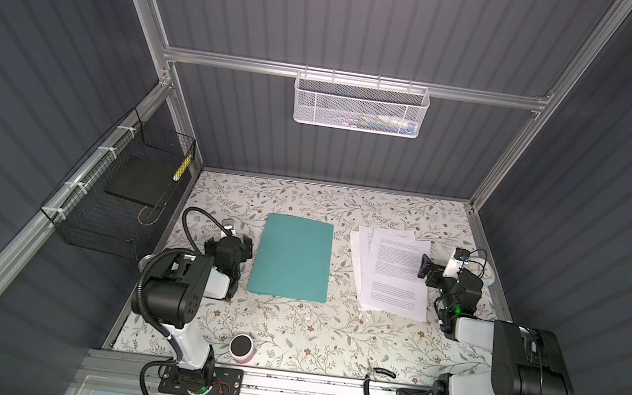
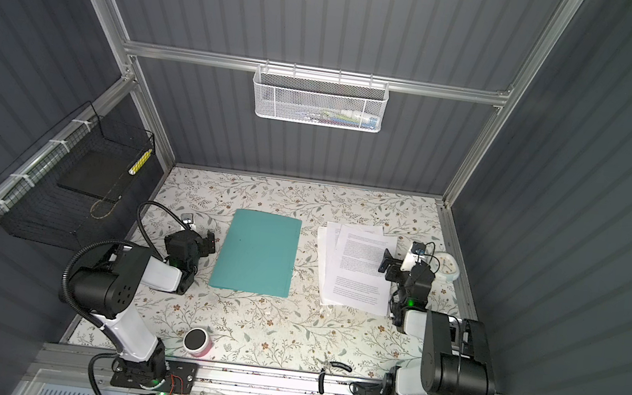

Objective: Put the files into the folder

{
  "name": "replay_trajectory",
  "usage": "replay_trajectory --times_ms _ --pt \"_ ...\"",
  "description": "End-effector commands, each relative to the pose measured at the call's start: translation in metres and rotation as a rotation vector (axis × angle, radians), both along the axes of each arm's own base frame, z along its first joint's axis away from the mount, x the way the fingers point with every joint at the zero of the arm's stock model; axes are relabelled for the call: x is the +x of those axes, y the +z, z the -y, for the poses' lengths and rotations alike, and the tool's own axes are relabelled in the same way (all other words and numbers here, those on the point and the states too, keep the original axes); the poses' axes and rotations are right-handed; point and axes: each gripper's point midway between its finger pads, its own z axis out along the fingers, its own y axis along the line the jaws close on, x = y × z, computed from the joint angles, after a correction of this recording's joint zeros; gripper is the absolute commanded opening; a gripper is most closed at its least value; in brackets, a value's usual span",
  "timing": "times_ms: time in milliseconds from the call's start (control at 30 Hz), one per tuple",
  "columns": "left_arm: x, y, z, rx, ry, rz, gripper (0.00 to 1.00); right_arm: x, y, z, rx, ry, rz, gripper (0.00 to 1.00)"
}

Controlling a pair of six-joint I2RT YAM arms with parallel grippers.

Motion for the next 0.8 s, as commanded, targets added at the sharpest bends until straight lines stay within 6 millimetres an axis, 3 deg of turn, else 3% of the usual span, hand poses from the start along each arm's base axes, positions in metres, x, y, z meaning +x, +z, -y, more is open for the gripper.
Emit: replay_trajectory --times_ms 0,633,767 --pt "0.003 0.004 0.000 -0.014 -0.002 0.022 1.00 0.005 0.004 -0.001 -0.003 0.012 0.008 0.99" --pt "0.003 0.009 -0.001 0.004 0.017 0.030 1.00 0.005 0.005 -0.001 -0.007 0.012 0.009 0.99" --pt "0.006 0.016 0.012 0.034 -0.030 0.022 1.00 0.005 0.018 0.008 -0.005 -0.047 -0.002 0.99"
